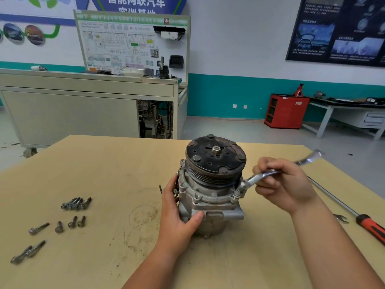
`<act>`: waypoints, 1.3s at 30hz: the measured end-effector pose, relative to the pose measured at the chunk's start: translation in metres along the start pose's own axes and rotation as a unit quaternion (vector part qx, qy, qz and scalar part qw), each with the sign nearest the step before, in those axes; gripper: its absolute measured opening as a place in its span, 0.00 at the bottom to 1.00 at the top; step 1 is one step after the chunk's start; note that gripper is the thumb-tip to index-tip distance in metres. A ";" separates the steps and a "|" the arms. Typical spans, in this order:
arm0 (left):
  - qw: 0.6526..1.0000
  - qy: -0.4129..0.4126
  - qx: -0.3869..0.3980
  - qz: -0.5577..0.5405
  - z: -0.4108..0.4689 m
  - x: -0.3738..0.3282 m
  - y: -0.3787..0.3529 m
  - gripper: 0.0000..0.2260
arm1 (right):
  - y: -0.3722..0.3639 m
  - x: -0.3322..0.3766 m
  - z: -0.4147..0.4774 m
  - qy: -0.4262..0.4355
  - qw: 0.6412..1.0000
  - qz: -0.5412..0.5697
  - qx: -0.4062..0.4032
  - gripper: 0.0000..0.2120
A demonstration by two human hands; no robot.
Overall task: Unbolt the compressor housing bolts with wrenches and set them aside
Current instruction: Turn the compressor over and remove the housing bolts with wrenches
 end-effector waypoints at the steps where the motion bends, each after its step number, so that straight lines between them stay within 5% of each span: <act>1: 1.000 -0.001 0.000 -0.001 0.000 0.000 0.000 0.38 | 0.005 -0.003 -0.008 0.027 0.998 0.062 -0.009 0.06; 4: 1.000 -0.002 0.001 -0.002 0.000 0.000 -0.001 0.38 | 0.009 -0.020 -0.044 0.102 0.985 0.114 -0.079 0.10; 10: 1.000 -0.004 0.001 0.000 0.000 0.000 0.000 0.38 | -0.032 -0.054 -0.085 0.284 0.936 -0.075 -0.192 0.18; 18: 1.000 -0.015 -0.002 0.001 0.000 -0.002 0.000 0.37 | -0.051 -0.066 -0.081 0.311 0.860 -0.311 -0.259 0.14; 21: 1.000 -0.012 -0.001 -0.001 -0.001 -0.001 -0.001 0.38 | -0.037 -0.053 -0.071 0.279 0.907 -0.216 -0.229 0.17; 24: 1.000 -0.006 0.001 -0.002 -0.001 -0.001 0.000 0.38 | -0.017 -0.026 -0.043 0.133 0.977 -0.103 -0.129 0.09; 27: 1.000 -0.004 0.001 0.001 -0.001 -0.002 0.000 0.38 | -0.006 -0.011 -0.017 0.041 0.995 -0.086 -0.030 0.17; 30: 1.000 -0.003 -0.002 0.002 0.000 -0.002 0.000 0.38 | 0.002 -0.015 -0.007 0.033 0.999 0.018 0.027 0.14; 33: 1.000 -0.002 -0.004 0.001 0.000 -0.001 -0.001 0.37 | 0.011 -0.024 -0.021 0.115 0.980 0.161 -0.011 0.07; 35: 1.000 0.000 -0.006 0.002 0.000 0.000 -0.001 0.37 | 0.012 -0.032 -0.041 0.178 0.973 0.099 -0.107 0.06; 39: 1.000 -0.003 -0.002 0.000 0.000 0.000 -0.001 0.37 | -0.012 -0.050 -0.070 0.249 0.948 -0.062 -0.189 0.20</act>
Point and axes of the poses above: each hand's wrist, its own z-axis towards the middle knuckle, its own y-axis out of the back of the hand, x = y × z, the point moved 2 cm from there along z, towards the middle knuckle, and after that the axes turned 2 degrees about y, right-handed, at the moved point
